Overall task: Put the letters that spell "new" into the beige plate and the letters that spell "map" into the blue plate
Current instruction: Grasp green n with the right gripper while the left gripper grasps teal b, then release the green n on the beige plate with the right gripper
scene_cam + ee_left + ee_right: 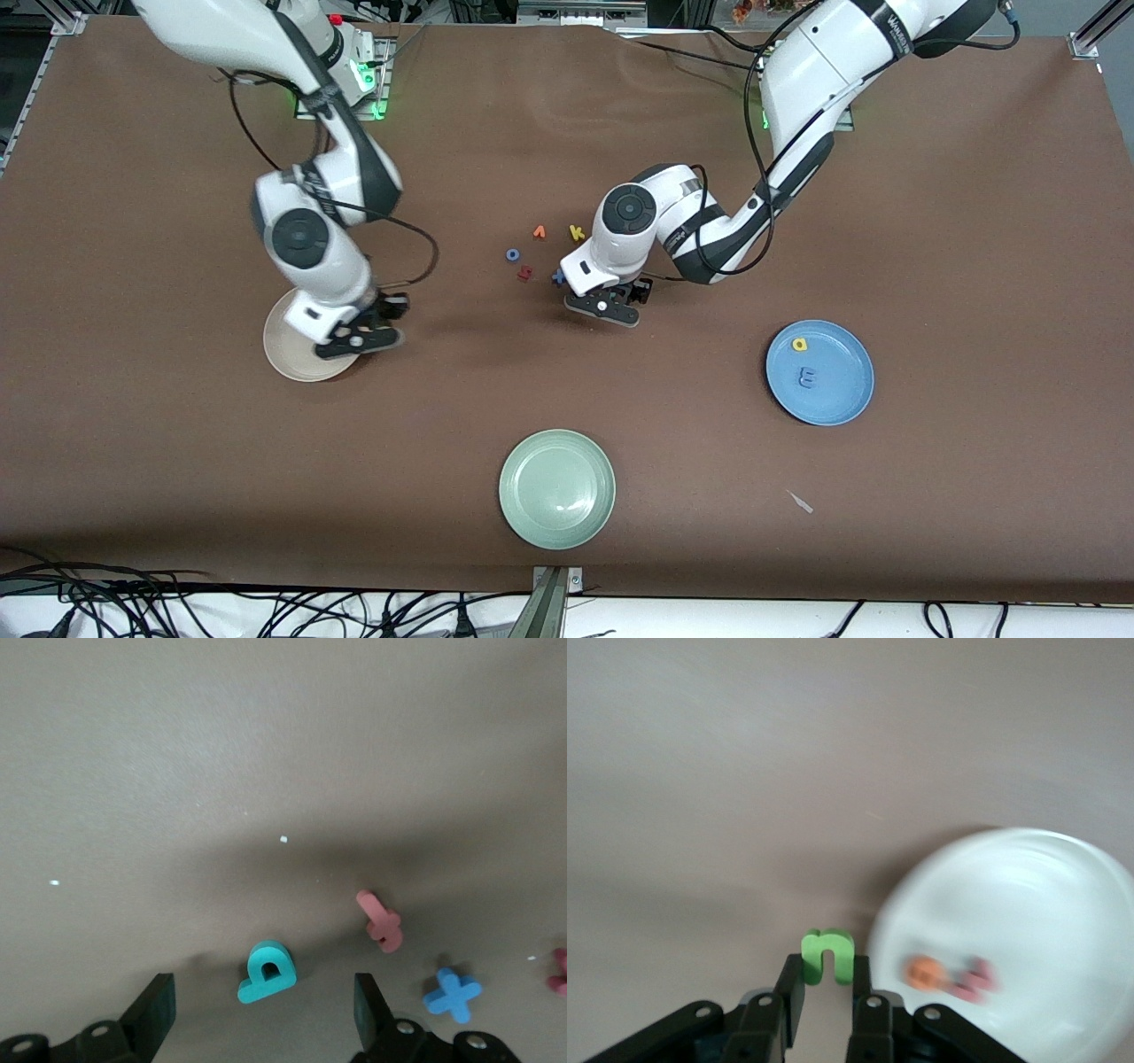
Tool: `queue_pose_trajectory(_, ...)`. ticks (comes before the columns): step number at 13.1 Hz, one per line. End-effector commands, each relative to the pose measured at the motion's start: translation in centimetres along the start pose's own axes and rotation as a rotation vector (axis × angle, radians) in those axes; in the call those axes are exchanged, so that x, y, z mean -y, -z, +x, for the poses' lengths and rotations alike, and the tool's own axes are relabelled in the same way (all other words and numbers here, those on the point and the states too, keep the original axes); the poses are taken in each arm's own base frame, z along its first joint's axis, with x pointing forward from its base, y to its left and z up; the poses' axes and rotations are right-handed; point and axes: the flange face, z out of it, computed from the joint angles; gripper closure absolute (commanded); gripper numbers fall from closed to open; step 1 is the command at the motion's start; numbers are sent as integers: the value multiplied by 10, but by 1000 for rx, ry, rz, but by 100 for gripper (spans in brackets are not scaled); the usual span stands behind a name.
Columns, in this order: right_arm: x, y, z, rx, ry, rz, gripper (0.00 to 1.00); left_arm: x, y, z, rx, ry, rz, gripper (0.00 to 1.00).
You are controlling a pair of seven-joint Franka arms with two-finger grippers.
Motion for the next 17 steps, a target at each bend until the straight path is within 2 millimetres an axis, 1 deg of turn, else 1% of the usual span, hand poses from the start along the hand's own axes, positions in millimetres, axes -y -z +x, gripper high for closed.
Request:
queue_pose_trajectory(1, -57, -15, -43, 44, 81, -2, 86, 1, -9, 1, -37, -56, 34, 14)
queue_pose_trajectory(2, -66, -22, -49, 42, 72, -3, 78, 2, -11, 0, -44, -72, 50, 17)
queue_pose_trajectory(3, -68, -26, -51, 27, 68, -4, 51, 1, -17, -1, -37, -75, 49, 21)
queue_pose_trajectory(4, -69, -28, -51, 15, 67, -3, 14, 1, -18, -1, -37, -77, 50, 24)
queue_pose_trajectory(5, -71, -28, -51, 14, 63, -4, 7, 1, -19, -2, -34, -78, 51, 30)
queue_pose_trajectory(6, -75, -27, -51, 11, 58, -6, 0, 0, -20, -3, -33, -82, 52, 37)
queue_pose_trajectory(7, -77, -24, -49, 7, 54, -7, 0, 1, -19, -3, -34, -85, 54, 45)
queue_pose_trajectory(8, -79, -19, -46, -5, 50, -9, 0, 1, -19, -3, -32, -88, 54, 50)
queue_pose_trajectory(9, -83, -9, -40, -24, 44, -14, 0, 1, -19, -3, -32, -94, 57, 60)
queue_pose_trajectory(10, -86, 6, -35, -43, 35, -16, 0, 1, -19, -3, -32, -95, 57, 71)
queue_pose_trajectory(11, -89, 23, -30, -53, 17, -5, 0, 1, -19, -3, -32, -97, 57, 79)
queue_pose_trajectory(13, -91, 64, -24, -18, -24, 32, 0, -2, -17, -3, -35, -98, 57, 82)
queue_pose_trajectory(14, -90, 85, -23, -2, -41, 51, 0, -3, -15, -3, -36, -102, 60, 87)
queue_pose_trajectory(16, -90, 134, -22, -15, -77, 85, 0, -3, -14, -2, -38, -101, 59, 87)
queue_pose_trajectory(17, -90, 156, -25, -18, -86, 89, 0, -3, -12, -1, -42, -100, 60, 89)
